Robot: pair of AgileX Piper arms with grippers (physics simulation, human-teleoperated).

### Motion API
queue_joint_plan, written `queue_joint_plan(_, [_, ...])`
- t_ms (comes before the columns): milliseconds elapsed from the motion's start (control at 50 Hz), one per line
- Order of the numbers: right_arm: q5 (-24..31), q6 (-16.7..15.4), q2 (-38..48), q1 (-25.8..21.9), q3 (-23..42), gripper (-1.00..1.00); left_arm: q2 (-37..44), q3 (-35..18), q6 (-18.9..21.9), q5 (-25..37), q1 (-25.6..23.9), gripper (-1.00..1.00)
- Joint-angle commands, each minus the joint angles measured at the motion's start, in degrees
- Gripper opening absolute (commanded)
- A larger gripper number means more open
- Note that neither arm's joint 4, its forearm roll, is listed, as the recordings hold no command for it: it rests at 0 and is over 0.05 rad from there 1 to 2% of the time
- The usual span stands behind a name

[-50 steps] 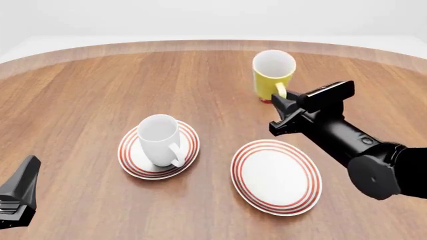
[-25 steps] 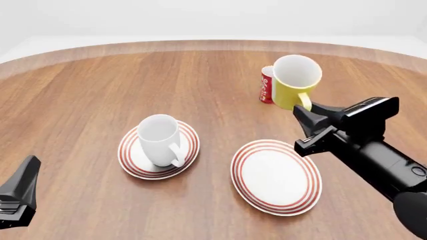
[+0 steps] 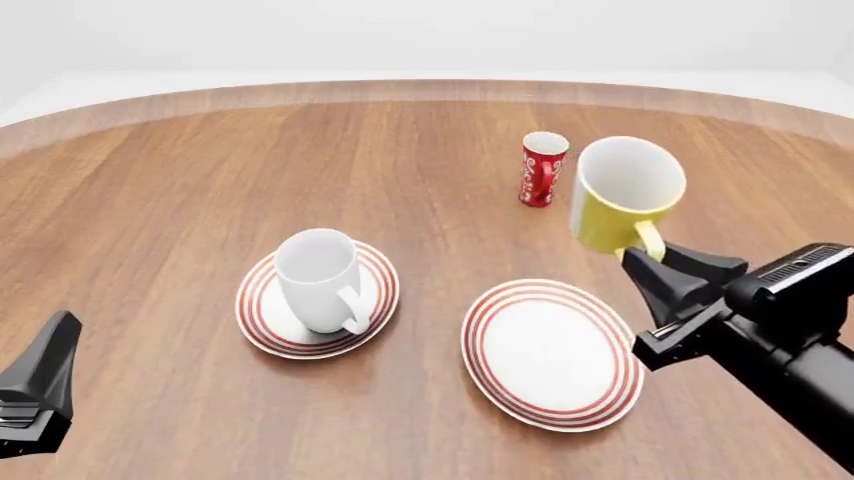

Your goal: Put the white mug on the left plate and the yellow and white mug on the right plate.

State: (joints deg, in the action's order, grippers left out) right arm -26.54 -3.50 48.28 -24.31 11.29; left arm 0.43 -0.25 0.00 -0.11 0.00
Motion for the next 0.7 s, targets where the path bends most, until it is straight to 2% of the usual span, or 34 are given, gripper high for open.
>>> queue_joint_plan(20, [5.8, 1.2, -9.3, -0.4, -3.5, -1.0, 0.0, 0.0, 0.0, 0.0, 0.0, 1.0])
queue_joint_plan(320, [12.0, 2.9, -17.8, -0.9, -7.6, -1.0, 0.0, 0.0, 0.0, 0.0, 0.0, 1.0])
queue_joint_plan(520, [14.1, 3.8, -20.8, -1.7, -9.5, -1.0, 0.0, 0.0, 0.0, 0.0, 0.0, 1.0])
queue_joint_plan(700, [10.2, 5.5, -16.7, -2.3, -11.3, -1.0, 0.0, 0.0, 0.0, 0.0, 0.0, 1.0])
